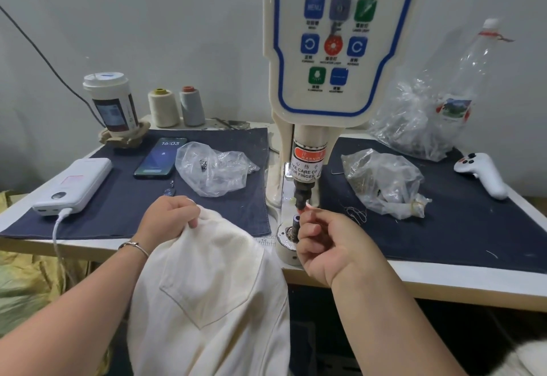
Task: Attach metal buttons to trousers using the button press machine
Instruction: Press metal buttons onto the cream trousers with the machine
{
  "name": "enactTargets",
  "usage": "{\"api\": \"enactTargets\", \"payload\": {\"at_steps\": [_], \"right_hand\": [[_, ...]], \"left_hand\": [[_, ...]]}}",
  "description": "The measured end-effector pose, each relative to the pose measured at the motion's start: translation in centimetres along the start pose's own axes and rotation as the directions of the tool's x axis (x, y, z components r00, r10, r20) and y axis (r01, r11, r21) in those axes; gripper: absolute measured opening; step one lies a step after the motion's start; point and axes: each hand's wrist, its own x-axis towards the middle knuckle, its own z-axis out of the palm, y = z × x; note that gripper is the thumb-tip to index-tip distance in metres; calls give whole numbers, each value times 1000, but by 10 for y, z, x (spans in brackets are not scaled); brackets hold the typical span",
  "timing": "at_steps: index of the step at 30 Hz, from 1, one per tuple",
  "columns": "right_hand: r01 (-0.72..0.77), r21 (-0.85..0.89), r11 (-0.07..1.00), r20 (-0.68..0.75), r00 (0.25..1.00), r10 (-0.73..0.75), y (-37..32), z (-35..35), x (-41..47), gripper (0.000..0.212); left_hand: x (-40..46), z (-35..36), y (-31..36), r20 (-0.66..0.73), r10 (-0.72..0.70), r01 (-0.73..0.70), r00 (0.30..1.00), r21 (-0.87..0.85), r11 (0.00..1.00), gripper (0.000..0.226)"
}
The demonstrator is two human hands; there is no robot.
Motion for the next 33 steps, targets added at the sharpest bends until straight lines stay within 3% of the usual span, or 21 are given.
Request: {"api": "enactTargets", "payload": {"at_steps": [6, 10, 15, 19, 23, 26, 28, 29, 31, 33], "right_hand": [[-4, 144, 990, 28, 1000, -1, 5, 0, -8, 4], [32, 185, 982, 56, 998, -43, 9, 1, -14, 19], [36, 233, 972, 71, 996, -54, 10, 0, -15, 15], [74, 245, 967, 61, 994, -91, 14, -1, -19, 23], [257, 138, 956, -49, 966, -253, 36, 0, -25, 32], [397, -136, 908, -59, 911, -408, 63, 9, -26, 11], [505, -399, 766, 91, 852, -515, 73, 29, -16, 13], [569, -519, 638, 187, 804, -565, 73, 42, -6, 14], [656, -692, 300, 360, 674, -645, 64, 73, 23, 15], [589, -806, -46, 472, 595, -650, 49, 100, 63, 19]], "left_hand": [[0, 1, -1, 0, -11, 11, 1000, 4, 1000, 19], [2, 0, -1, -6, -9, 10, 1000, 17, 1000, 18], [2, 1, 0, 1, -13, 13, 1000, 17, 1000, 17], [3, -1, -2, 7, -22, 22, 1000, 25, 999, 16], [2, -3, -3, 8, -28, 28, 1000, 4, 1000, 16], [1, -4, -4, 18, -37, 37, 999, -11, 999, 15], [1, -4, -3, 24, -42, 43, 999, -30, 999, 15], [1, -4, -3, 31, -38, 39, 999, -36, 999, 15], [0, -4, -3, 38, -23, 25, 999, -41, 999, 16], [-1, -3, -3, 38, -11, 13, 999, -39, 999, 18]]}}
